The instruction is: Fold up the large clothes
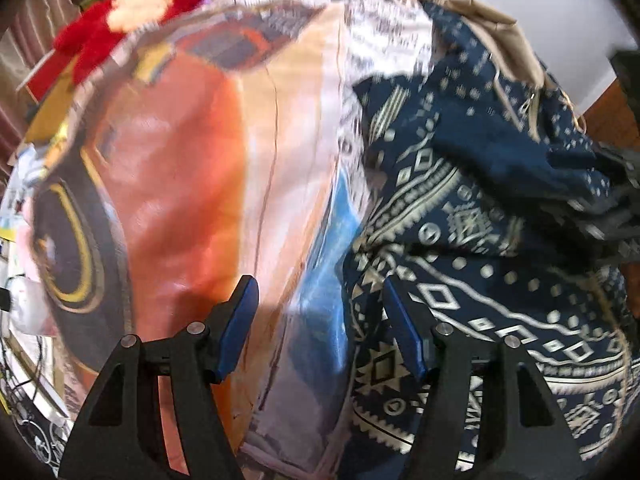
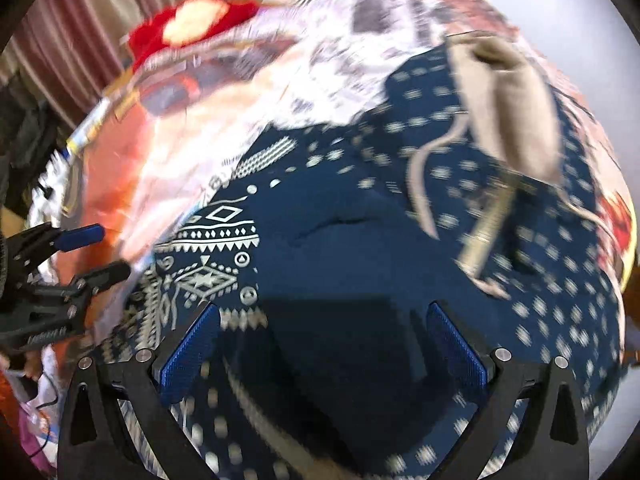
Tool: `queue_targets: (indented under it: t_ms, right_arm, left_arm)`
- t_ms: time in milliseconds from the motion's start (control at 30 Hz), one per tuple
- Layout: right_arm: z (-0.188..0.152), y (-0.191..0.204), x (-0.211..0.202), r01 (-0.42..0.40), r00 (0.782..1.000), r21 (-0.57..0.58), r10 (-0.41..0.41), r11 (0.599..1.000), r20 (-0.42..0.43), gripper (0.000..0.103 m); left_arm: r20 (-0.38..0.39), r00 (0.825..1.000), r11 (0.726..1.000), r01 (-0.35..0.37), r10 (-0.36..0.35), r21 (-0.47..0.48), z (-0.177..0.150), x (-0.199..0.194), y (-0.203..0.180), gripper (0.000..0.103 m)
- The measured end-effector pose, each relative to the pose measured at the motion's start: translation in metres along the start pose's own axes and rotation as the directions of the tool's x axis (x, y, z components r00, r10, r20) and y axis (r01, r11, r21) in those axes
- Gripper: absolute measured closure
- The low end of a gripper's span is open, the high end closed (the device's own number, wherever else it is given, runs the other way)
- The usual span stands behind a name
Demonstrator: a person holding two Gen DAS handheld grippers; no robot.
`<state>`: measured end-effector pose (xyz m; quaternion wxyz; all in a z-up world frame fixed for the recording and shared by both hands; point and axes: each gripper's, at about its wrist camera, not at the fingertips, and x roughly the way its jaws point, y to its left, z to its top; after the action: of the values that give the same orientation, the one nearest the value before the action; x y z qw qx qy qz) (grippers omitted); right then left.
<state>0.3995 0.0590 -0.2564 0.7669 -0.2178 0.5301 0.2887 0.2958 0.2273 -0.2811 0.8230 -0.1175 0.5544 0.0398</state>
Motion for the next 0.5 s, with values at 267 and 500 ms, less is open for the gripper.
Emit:
queue_targets:
  t_ms: [267,500]
  right_arm:
    - [0.028,0.023,0.058,0.096,0.995,-0.073,-0.098,0.993,-0.023,0.032]
    - [0.023,0.013,0.041,0.071,0.997,-0.035,-0.070,0.997,0.042,0.085]
  left_arm:
    - [0.010,1.000,1.000,0.027,-0.027,0.017,-0.002,0.022,-0.008,0.039]
    - [0.027,1.000,1.000,0.002,-0.002,0.022,0.004,0.025,-0.015,0.039]
